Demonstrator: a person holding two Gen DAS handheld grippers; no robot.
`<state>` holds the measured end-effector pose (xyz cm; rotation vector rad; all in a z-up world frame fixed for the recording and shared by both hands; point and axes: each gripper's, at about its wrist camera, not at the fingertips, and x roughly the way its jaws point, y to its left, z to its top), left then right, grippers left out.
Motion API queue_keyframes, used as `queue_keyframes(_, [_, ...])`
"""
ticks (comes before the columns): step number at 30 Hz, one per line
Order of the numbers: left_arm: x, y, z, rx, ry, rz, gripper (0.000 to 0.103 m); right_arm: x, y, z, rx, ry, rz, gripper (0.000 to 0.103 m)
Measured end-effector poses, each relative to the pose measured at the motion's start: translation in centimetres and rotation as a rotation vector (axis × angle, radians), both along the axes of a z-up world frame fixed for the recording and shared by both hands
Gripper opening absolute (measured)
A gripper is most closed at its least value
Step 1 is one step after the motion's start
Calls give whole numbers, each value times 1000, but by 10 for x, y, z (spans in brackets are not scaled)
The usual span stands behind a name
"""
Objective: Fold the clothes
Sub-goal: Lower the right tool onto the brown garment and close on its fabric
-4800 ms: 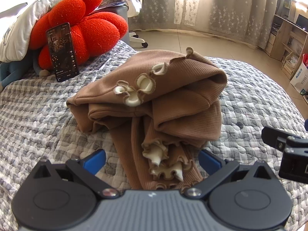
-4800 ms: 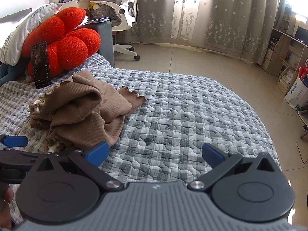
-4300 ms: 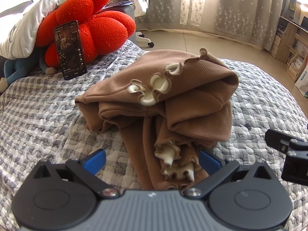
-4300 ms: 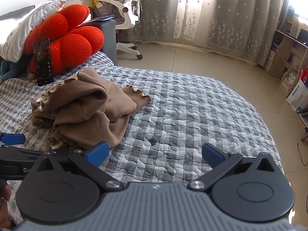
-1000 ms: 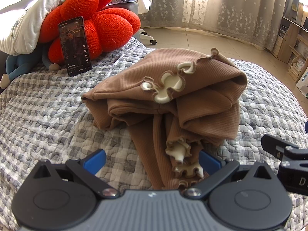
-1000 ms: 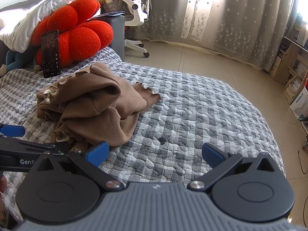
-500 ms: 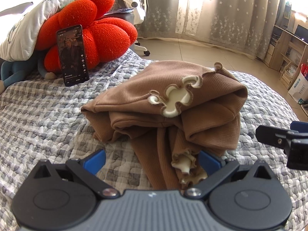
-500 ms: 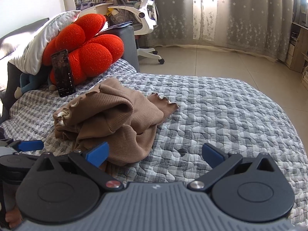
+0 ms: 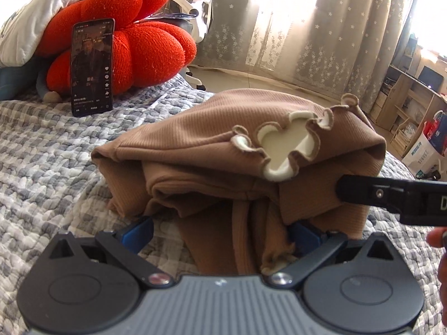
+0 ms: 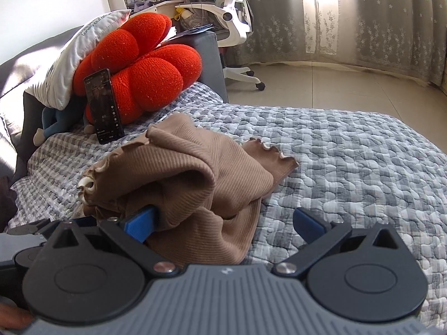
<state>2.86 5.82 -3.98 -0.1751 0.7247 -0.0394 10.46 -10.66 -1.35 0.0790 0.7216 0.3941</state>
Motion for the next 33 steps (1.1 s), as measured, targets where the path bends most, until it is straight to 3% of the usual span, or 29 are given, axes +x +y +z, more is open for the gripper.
queue_keyframes(9, [8, 5, -9, -31, 15, -43, 103, 18, -12, -22, 135, 54, 41, 103])
queue_keyframes(18, [-6, 16, 7, -65, -7, -48, 103, 23, -26, -29, 213, 155, 53, 102])
queue_keyframes(20, [-9, 19, 11, -73, -12, -49, 103, 20, -28, -25, 237, 156, 71, 89])
queue_keyframes(24, [-15, 24, 18, -89, -23, -50, 102, 7, -29, -12, 285, 110, 119, 41])
queue_keyframes(28, [-23, 32, 29, -141, -80, -35, 102, -6, -24, -2, 273, 55, 147, 31])
queue_keyframes(33, [-29, 46, 35, -268, -127, -11, 102, -11, -24, 2, 303, 62, 192, 29])
